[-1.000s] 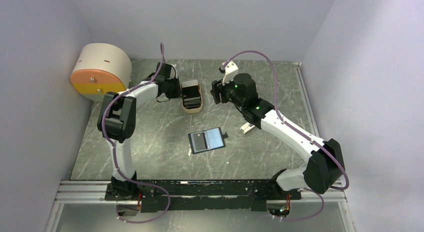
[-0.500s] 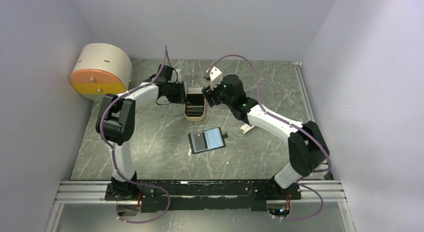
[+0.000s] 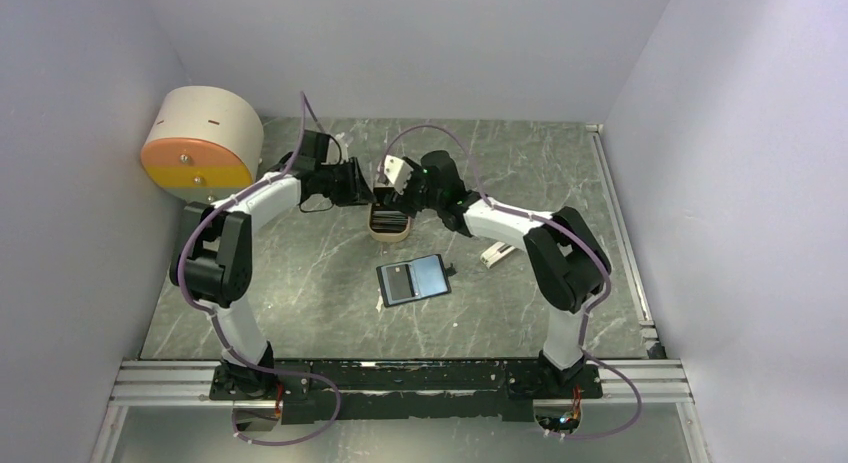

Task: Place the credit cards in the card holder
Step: Pick up the credit card from the storage box.

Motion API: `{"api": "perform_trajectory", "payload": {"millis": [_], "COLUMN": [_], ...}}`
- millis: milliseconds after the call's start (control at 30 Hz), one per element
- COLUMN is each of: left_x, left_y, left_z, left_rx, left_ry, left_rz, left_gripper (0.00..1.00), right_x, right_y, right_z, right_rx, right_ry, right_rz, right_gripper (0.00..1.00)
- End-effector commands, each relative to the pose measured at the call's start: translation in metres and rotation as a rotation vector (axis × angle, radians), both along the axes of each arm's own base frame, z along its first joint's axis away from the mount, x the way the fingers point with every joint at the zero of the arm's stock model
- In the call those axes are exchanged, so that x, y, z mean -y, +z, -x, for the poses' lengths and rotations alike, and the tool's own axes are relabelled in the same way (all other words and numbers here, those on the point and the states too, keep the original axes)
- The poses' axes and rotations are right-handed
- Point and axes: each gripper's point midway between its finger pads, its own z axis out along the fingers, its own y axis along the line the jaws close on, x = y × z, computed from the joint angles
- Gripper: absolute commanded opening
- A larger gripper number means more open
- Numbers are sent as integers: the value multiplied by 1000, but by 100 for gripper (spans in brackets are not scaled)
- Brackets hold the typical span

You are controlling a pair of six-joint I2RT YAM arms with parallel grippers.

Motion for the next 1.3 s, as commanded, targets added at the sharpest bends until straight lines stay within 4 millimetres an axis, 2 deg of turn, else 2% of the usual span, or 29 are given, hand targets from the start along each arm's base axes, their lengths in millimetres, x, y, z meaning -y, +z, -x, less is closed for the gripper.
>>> {"api": "perform_trajectory", "payload": {"millis": [0, 67, 100, 167, 633, 900, 1100, 1267], "left_x": [-6, -7, -6, -6, -11, -14, -16, -17], "left_y": [-6, -13, -16, -21, -43, -50, -52, -54], "left_z": [5, 9, 11, 12, 18, 20, 19, 19], "left_rx": [-22, -37, -39, -46, -66, -78, -77, -83], "left_ry": [52, 54, 52, 55, 75, 82, 90, 91], "left_rz": [9, 10, 16, 22, -5, -23, -31, -38], "left_gripper": [36, 36, 36, 36, 29, 28, 28, 27], "right_x": [-17, -19, -20, -21, -23, -14, -18, -18], "right_y": [16, 13, 0, -7, -44, -42, -23, -10], "right_z": [-24, -30, -32, -34, -60, -83, -83, -81], "right_rx": [134, 148, 135, 144, 191, 276, 295, 303], "right_ry": [84, 95, 104, 127, 129, 26, 28, 24], "right_rz": [43, 78, 103, 131, 273, 300, 257, 232], "right_gripper": [65, 65, 65, 65, 67, 63, 47, 46]}}
